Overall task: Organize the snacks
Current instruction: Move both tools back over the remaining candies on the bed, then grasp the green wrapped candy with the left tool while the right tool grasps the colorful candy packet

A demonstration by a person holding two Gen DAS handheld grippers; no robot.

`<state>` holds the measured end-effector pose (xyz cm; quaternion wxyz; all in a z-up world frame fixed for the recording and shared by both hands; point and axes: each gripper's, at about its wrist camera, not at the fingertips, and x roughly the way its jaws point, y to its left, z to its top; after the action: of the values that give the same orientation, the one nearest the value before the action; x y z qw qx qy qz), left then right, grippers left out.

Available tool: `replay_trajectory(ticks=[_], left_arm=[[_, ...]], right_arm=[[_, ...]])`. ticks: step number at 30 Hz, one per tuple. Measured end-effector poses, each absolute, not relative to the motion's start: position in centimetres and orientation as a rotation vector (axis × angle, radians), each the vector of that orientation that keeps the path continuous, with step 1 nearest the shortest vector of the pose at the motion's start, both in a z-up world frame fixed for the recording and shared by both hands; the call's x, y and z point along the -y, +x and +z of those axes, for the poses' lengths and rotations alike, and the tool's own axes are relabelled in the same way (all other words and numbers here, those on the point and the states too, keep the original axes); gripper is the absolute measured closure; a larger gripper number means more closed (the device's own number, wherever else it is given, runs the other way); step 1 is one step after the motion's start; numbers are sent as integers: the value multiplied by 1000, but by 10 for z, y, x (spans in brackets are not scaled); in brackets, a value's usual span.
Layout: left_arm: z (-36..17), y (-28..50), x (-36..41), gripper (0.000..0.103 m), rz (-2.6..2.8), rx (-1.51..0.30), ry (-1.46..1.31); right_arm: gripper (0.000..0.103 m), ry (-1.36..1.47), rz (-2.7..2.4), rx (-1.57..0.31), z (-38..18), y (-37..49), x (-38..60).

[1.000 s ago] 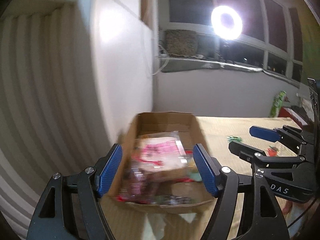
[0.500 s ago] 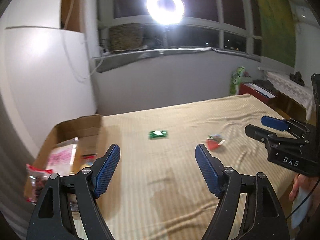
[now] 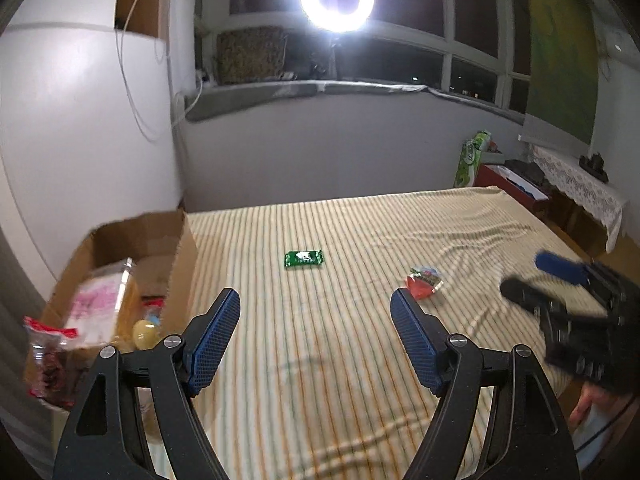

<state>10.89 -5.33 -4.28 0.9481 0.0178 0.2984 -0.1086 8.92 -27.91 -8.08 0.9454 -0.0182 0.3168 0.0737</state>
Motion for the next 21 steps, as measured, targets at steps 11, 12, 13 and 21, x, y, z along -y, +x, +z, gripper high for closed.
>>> replay_trajectory(ticks=[11,12,13,21], left_arm=[[-85,202,73,25,-148,-760,-29],[-90,209,75,25,-140,-778,-32],[-95,216,77,25,-136,-793,-28],[-126,263,80,25,-95,-916,-24]], right_arm=[[22,-97,196,-795,-115,150,277],[22,-104,200,-811,-119,156,276],[22,-111,205,-825,-123,162,274],[23,-92,266,-899,-140,199,272]])
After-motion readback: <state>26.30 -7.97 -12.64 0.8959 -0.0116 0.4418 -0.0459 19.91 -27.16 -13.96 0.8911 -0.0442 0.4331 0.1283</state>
